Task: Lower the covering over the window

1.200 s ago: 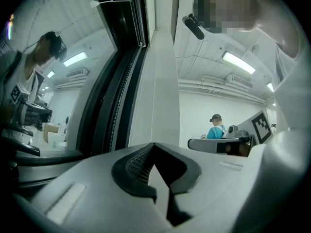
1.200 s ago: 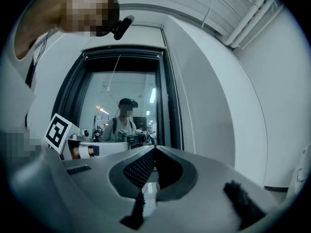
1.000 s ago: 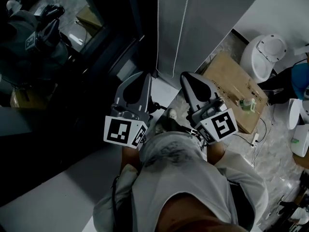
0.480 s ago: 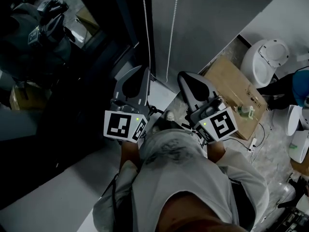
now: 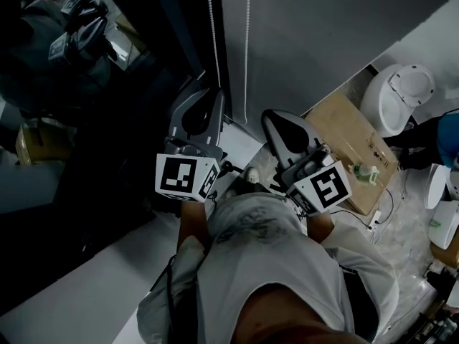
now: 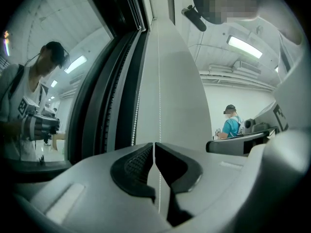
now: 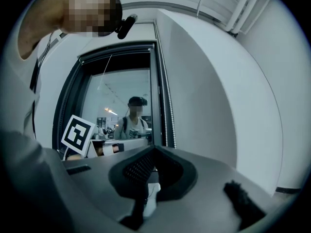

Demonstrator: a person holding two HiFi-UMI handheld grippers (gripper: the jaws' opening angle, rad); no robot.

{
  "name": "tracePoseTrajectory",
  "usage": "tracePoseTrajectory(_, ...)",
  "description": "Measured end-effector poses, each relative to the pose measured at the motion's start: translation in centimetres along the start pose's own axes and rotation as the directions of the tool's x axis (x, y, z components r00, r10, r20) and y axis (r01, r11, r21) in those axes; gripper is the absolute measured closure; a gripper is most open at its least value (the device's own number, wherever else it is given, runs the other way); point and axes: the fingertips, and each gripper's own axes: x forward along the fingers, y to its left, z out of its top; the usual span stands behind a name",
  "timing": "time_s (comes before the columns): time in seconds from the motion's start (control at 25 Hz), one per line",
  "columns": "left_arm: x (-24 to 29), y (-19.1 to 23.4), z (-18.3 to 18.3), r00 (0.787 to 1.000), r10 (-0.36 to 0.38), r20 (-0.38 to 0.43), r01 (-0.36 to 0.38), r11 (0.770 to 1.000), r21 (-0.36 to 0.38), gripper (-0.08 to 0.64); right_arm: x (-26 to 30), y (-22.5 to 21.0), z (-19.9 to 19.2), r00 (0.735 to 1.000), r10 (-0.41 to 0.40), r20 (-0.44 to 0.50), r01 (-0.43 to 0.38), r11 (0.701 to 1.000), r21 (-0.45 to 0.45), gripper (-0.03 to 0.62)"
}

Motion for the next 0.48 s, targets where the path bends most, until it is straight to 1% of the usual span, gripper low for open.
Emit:
tracePoseTrajectory(0.32,1.4,1.7,0.0,1.0,0.013,0.004,-0.013,1.0,0.007,0.52,0.9,0.1,-0.5,1.0,0.014,-0.022,-0.014,1.0,-0.016,0.575)
tracePoseTrajectory(0.48,2.1,2.4,-0.4,1.0,0.022,-0.007,-0.022,1.0,0.016,0.509,1.3,0.2,-0.6,1.0,0.01,-0.012,-0.01,1.0,-0.009,0.575)
